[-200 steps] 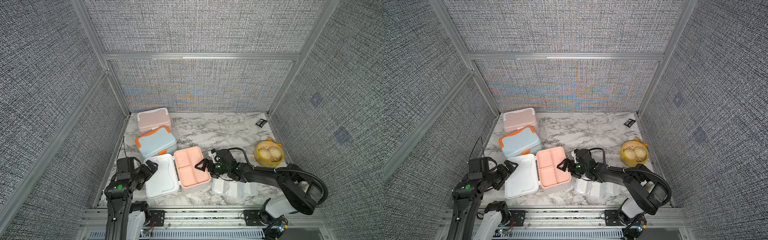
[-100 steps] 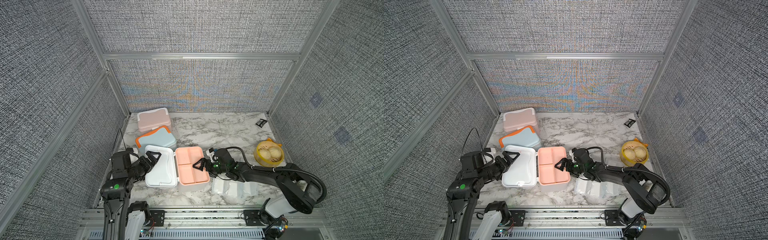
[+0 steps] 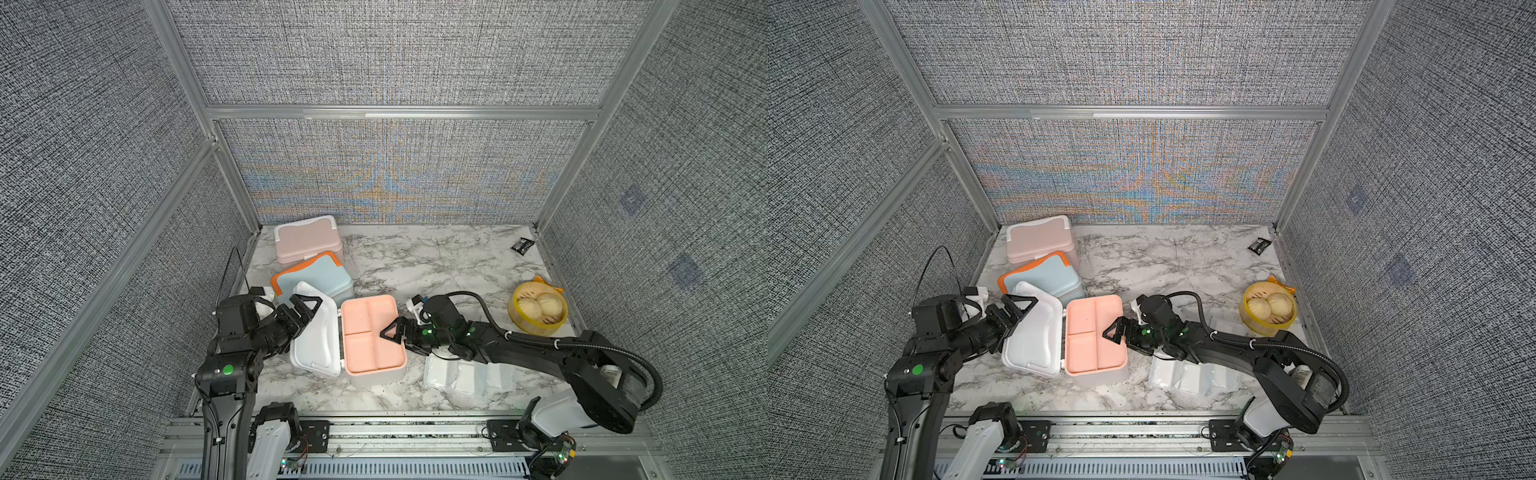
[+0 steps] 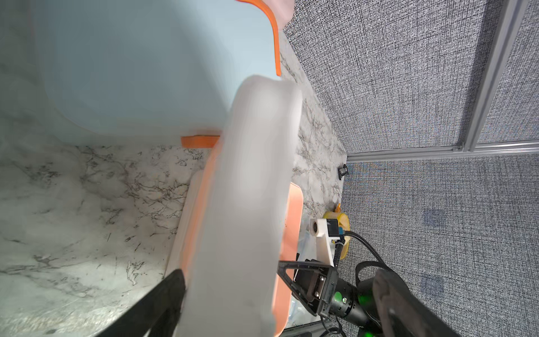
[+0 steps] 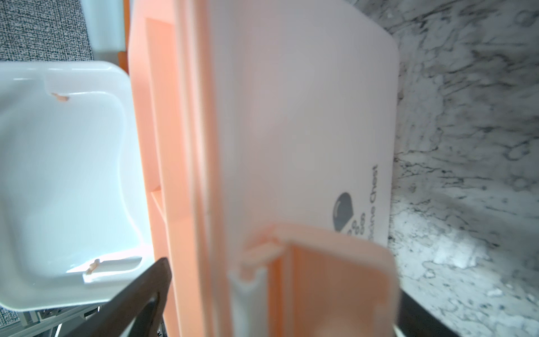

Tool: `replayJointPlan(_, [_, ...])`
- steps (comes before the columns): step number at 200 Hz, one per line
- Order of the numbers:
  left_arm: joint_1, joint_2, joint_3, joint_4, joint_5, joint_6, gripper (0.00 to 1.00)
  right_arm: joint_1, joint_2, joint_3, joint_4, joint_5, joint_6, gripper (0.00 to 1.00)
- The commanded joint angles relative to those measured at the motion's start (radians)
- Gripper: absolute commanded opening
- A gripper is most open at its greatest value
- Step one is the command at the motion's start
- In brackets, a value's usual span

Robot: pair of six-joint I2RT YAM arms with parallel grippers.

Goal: Open first aid kits and take out gauze
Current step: Close the lid of the first aid kit.

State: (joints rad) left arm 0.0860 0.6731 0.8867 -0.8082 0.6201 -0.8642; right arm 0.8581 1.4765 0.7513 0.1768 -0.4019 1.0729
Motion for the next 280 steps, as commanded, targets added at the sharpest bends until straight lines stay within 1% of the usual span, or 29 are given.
replayJointPlan(1, [0.000,-0.001,-0.029,0.164,0.093,-0.067,0.99,0.015,-0.030,0.021,-0.028,0.010,-0.020,0.99])
replayJointPlan(13, [0.000,0.000,-0.048,0.237,0.126,-0.104,0.99,0.020,-0.048,0.027,-0.044,0.020,-0.025,0.99])
replayJointPlan(24, [0.000,0.002,-0.054,0.269,0.139,-0.125,1.00,0.021,-0.063,0.027,-0.047,0.026,-0.025,0.99])
replayJointPlan(72, [-0.011,0.023,-0.037,0.310,0.141,-0.155,1.00,0.025,-0.087,0.021,-0.026,0.025,-0.005,0.99])
replayJointPlan(99, [-0.043,0.032,-0.025,0.335,0.117,-0.171,0.99,0.025,-0.089,0.007,-0.007,0.030,0.009,0.99])
replayJointPlan(125, [-0.103,0.054,-0.021,0.362,0.078,-0.185,0.99,0.025,-0.088,0.002,0.009,0.030,0.017,0.99])
replayJointPlan(163, [-0.222,0.095,-0.022,0.408,0.008,-0.209,0.99,0.025,-0.095,-0.009,0.016,0.034,0.024,0.99])
replayJointPlan(193, [-0.291,0.120,-0.014,0.427,-0.040,-0.212,1.00,0.025,-0.131,-0.026,0.010,0.063,0.027,0.99])
replayJointPlan(226, [-0.366,0.156,-0.015,0.450,-0.085,-0.215,0.99,0.022,-0.217,-0.046,-0.064,0.150,0.014,0.99])
replayJointPlan(280, [-0.500,0.245,-0.006,0.483,-0.180,-0.197,1.00,-0.010,-0.413,-0.074,-0.296,0.340,-0.030,0.99])
